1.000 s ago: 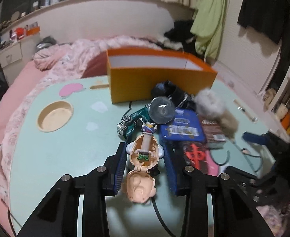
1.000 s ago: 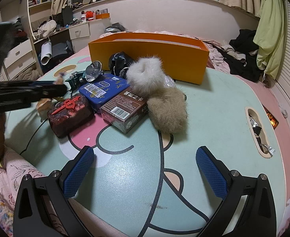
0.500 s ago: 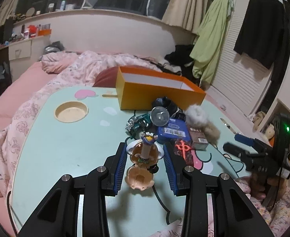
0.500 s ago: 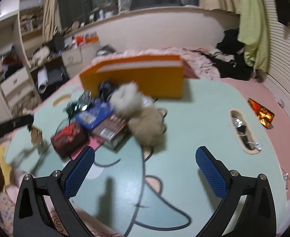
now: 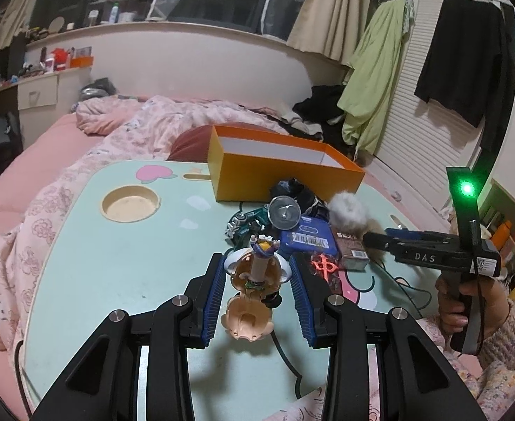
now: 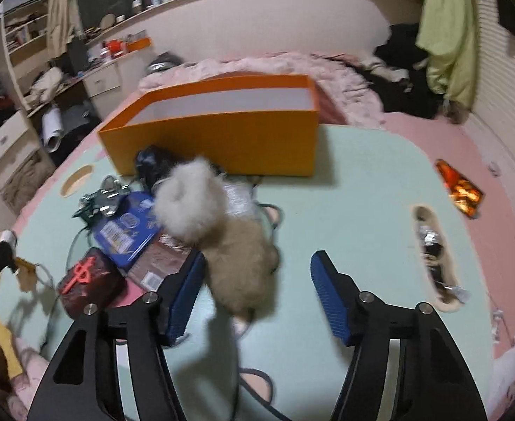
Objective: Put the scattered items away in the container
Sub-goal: 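Grasp the small figurine with the left gripper while the right gripper grasps the brown fluffy ball, then lower the figurine into the orange box with the left gripper while the right gripper drops the brown ball in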
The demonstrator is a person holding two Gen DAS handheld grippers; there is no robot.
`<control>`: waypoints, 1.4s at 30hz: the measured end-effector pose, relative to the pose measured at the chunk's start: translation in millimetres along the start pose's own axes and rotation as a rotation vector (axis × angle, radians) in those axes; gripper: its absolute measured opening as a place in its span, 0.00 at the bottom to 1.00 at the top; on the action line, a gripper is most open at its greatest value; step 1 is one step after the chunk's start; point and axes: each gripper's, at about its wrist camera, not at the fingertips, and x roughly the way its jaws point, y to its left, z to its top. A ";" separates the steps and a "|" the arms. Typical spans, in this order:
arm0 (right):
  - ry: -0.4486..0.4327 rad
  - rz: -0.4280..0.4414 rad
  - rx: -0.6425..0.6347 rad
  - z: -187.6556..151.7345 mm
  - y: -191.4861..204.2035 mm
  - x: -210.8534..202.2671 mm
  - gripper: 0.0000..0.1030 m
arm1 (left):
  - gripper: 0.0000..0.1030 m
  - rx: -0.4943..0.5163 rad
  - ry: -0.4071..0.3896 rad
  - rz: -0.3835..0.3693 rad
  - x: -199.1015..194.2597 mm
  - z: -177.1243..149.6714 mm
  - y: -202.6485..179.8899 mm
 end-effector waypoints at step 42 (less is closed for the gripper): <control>-0.049 0.057 0.100 132.1 -11.9 66.3 0.55 | 0.63 0.019 0.133 0.045 166.5 161.5 -14.5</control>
